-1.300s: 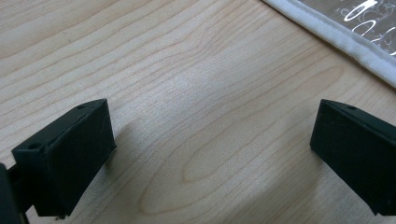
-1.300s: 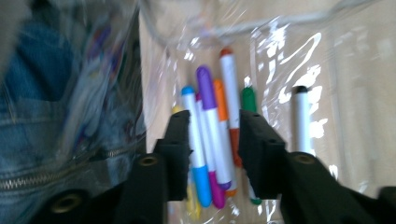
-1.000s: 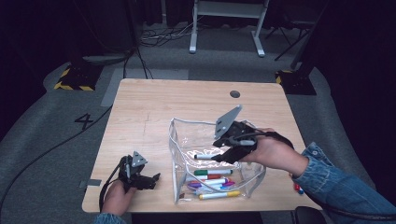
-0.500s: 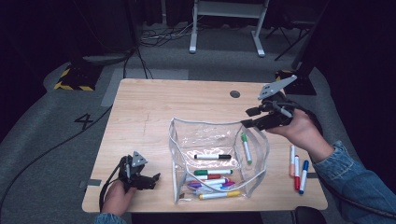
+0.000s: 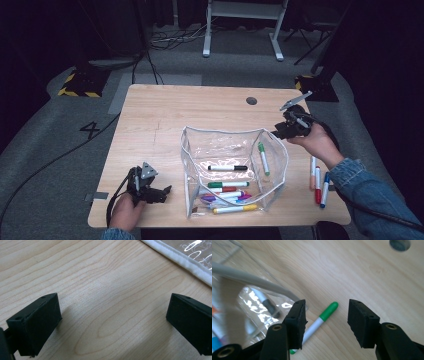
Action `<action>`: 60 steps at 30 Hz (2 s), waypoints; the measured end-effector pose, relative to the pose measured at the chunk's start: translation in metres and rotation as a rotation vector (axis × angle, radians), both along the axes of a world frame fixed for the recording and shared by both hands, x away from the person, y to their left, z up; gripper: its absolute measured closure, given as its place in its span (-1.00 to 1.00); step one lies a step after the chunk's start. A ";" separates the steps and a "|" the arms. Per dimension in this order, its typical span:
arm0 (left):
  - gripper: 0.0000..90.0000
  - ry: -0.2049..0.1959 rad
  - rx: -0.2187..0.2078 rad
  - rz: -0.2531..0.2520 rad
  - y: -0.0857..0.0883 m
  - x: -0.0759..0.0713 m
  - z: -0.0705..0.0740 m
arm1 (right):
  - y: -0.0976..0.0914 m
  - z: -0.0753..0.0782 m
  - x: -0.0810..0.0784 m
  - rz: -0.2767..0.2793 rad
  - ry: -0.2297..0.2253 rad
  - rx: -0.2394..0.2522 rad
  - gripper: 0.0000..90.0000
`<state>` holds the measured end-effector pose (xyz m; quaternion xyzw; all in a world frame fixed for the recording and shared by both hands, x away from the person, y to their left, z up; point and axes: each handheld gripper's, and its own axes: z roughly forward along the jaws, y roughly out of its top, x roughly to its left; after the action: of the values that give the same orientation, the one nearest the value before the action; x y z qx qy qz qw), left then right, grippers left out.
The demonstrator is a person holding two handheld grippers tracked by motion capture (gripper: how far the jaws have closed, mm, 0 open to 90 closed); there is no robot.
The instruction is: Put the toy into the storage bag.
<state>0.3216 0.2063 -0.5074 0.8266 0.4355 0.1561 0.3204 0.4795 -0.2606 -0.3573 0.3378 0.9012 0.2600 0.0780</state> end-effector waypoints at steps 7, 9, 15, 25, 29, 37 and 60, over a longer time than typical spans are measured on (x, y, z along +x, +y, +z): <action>-1.00 0.000 0.000 0.000 0.000 0.000 0.000 | 0.005 -0.055 0.006 -0.017 0.089 -0.041 0.06; -1.00 0.000 0.000 0.000 0.000 0.000 0.000 | 0.007 -0.067 0.006 -0.016 0.108 -0.047 0.06; -1.00 0.000 -0.001 0.000 0.000 0.000 0.000 | 0.013 -0.095 0.006 -0.014 0.145 -0.088 0.05; -1.00 0.001 -0.001 0.000 0.000 0.000 0.000 | 0.015 -0.107 0.004 -0.026 0.112 -0.178 0.70; -1.00 0.000 0.000 0.000 0.000 0.000 0.000 | 0.014 -0.107 0.004 -0.030 0.110 -0.188 0.71; -1.00 0.000 0.000 0.000 0.000 0.000 0.000 | 0.009 -0.086 0.001 -0.014 0.120 -0.142 0.71; -1.00 0.001 0.000 0.000 0.000 0.000 0.000 | 0.013 0.044 -0.048 0.130 -0.080 -0.065 0.71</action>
<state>0.3216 0.2063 -0.5074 0.8266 0.4356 0.1558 0.3204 0.4311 -0.2477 -0.3129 0.2653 0.9254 0.2482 0.1077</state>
